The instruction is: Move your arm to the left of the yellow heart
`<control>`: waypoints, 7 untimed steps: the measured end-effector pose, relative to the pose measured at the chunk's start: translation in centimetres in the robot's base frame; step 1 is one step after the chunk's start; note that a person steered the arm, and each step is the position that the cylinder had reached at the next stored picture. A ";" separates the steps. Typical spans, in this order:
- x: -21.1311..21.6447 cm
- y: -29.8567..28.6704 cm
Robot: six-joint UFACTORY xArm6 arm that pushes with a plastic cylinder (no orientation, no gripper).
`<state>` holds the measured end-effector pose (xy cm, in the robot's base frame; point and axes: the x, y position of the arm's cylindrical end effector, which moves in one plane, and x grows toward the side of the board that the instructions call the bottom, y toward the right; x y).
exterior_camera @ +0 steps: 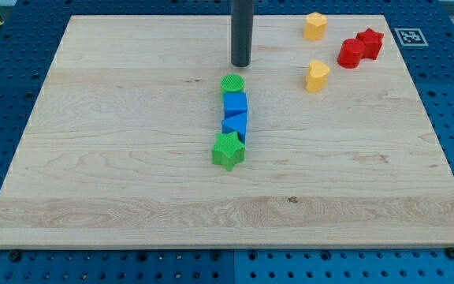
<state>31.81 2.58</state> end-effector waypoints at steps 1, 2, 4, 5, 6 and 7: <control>0.0 2.8; 0.3 5.6; 3.8 6.8; 3.8 7.0; 3.9 7.0; 3.9 7.0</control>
